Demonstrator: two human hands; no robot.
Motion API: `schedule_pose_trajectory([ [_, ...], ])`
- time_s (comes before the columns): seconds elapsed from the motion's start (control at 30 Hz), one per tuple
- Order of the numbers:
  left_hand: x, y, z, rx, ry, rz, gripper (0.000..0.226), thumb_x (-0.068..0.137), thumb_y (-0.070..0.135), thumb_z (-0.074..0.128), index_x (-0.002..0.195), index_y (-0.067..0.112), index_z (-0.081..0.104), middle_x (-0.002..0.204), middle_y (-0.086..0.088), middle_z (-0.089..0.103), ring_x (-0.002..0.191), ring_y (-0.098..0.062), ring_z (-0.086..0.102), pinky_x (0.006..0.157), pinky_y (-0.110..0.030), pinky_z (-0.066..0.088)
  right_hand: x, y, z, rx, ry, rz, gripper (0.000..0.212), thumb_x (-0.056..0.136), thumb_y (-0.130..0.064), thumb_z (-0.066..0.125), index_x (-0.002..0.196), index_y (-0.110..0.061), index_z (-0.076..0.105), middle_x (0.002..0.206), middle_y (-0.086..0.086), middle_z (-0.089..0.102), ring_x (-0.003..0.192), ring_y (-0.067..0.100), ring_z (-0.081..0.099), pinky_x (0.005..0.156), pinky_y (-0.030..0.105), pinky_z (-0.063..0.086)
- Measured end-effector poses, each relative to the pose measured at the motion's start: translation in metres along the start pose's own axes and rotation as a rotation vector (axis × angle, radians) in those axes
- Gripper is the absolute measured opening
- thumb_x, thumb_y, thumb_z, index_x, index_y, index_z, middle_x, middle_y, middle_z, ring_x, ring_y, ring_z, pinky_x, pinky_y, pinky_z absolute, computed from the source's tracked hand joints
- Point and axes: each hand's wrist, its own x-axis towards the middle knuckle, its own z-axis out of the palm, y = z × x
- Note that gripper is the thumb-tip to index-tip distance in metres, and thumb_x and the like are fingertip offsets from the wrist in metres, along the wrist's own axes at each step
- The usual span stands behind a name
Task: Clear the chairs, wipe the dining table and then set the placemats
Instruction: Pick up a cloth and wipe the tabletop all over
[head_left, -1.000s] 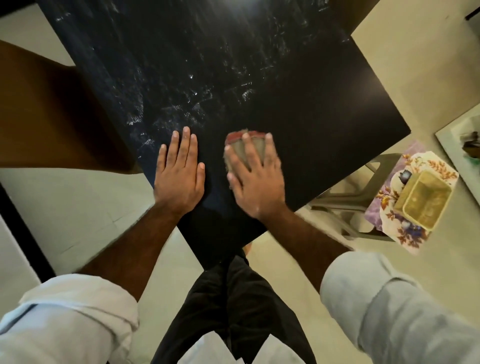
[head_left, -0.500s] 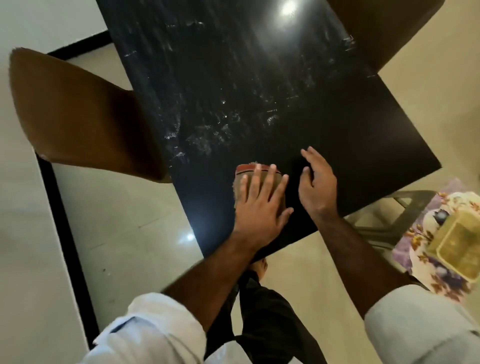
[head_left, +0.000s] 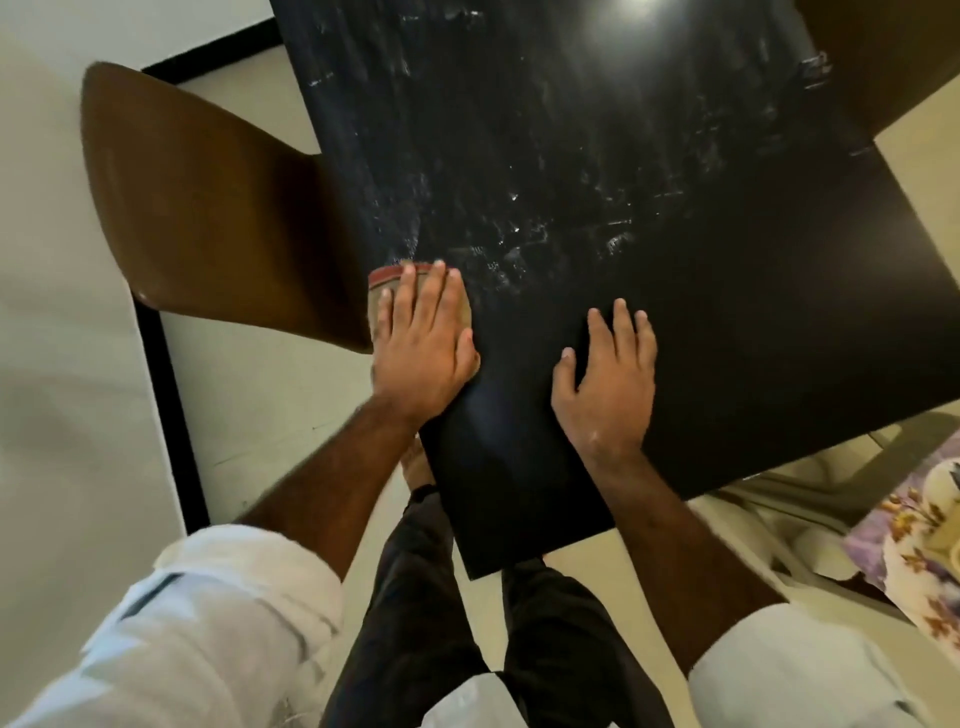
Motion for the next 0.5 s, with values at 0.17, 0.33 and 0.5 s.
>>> schedule_pose_trajectory([
  [0.17, 0.051, 0.007, -0.009, -0.033, 0.052, 0.023, 0.078, 0.109, 0.054, 0.031, 0.176, 0.016, 0.018, 0.184, -0.011, 0.016, 0.170, -0.039, 0.012, 0.134, -0.065, 0.016, 0.010, -0.018, 0.015, -0.163, 0.051, 0.124, 0.065, 0.114, -0.047, 0.037, 0.171, -0.017, 0.032, 0.181, 0.008, 0.023, 0.169, 0.032, 0.010, 0.133, 0.048, 0.018],
  [0.33, -0.002, -0.007, -0.005, 0.003, -0.049, 0.363, 0.083, 0.111, 0.054, 0.036, 0.178, 0.017, 0.002, 0.186, -0.008, -0.003, 0.171, -0.037, -0.002, 0.135, -0.064, 0.011, 0.009, -0.027, 0.018, -0.171, 0.095, 0.145, 0.062, 0.114, -0.041, 0.043, 0.170, -0.015, 0.034, 0.180, 0.009, 0.026, 0.169, 0.031, 0.013, 0.134, 0.051, 0.025],
  [0.5, 0.047, -0.081, -0.013, 0.066, 0.006, 0.210, 0.086, 0.114, 0.057, 0.028, 0.175, 0.005, -0.002, 0.183, -0.024, -0.007, 0.170, -0.045, -0.003, 0.135, -0.064, 0.013, 0.009, -0.029, 0.020, -0.150, 0.115, 0.149, 0.060, 0.115, -0.039, 0.045, 0.169, -0.015, 0.036, 0.180, 0.008, 0.025, 0.170, 0.029, 0.012, 0.133, 0.054, 0.028],
])
